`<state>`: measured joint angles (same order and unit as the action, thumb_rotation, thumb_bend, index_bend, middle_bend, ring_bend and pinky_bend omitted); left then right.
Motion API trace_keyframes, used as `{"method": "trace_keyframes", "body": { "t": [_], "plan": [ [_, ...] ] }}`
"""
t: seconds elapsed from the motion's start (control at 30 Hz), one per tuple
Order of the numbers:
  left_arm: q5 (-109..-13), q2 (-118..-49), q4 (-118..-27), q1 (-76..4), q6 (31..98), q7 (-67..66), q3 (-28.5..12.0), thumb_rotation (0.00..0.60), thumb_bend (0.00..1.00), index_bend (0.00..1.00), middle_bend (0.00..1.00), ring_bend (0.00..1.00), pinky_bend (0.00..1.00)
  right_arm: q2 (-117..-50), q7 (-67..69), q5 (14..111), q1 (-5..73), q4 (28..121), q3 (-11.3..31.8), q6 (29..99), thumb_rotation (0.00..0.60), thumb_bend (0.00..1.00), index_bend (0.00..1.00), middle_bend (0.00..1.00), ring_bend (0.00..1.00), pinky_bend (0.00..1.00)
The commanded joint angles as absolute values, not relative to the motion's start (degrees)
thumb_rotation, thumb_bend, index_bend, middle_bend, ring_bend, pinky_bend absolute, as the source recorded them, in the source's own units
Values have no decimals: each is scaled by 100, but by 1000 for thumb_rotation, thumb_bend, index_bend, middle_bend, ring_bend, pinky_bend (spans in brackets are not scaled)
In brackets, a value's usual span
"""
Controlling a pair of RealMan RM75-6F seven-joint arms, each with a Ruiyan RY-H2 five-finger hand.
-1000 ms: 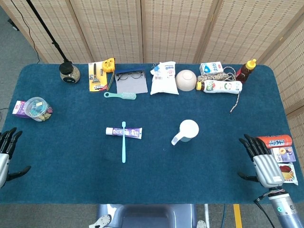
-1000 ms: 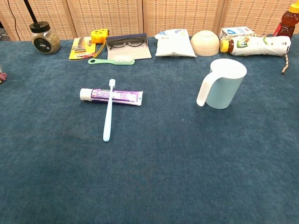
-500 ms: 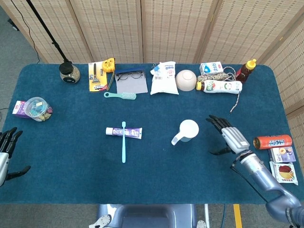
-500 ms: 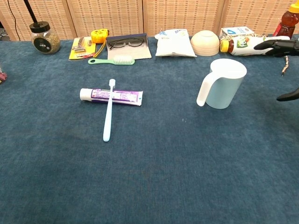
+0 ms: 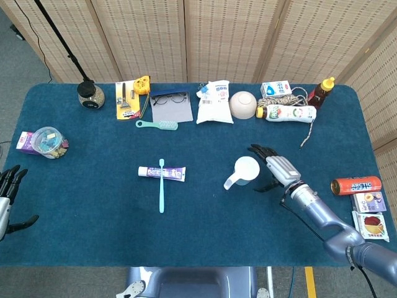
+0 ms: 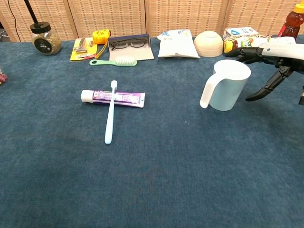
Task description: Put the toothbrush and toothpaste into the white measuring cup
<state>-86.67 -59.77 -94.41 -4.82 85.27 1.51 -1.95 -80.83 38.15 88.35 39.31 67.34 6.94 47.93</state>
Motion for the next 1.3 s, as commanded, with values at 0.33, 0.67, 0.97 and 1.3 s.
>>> {"method": "trace_keyframes", "body": {
  "t": [0.33, 0.67, 0.97, 1.3],
  "plan": [
    [-8632, -5940, -9447, -497, 8481, 242, -201, 600, 33, 0, 0, 0, 0, -8545, 3812, 8597, 4093, 6429, 735, 4796, 600, 276, 269, 194, 109, 359],
    [-8698, -5911, -9434, -466, 8538, 340, -173, 600, 33, 0, 0, 0, 0, -8620, 3781, 8563, 4058, 6576, 751, 5107, 600, 502, 458, 402, 286, 564],
    [-8722, -5895, -9432, -472, 8516, 378, -154, 600, 33, 0, 0, 0, 0, -8271, 3027, 8680, 3959, 7658, 651, 5439, 600, 538, 452, 404, 286, 567],
    [-8781, -5874, -9421, -454, 8568, 431, -139, 600, 33, 0, 0, 0, 0, -8490, 1608, 8558, 4186, 8597, 634, 5190, 600, 550, 445, 403, 286, 577]
  ]
}}
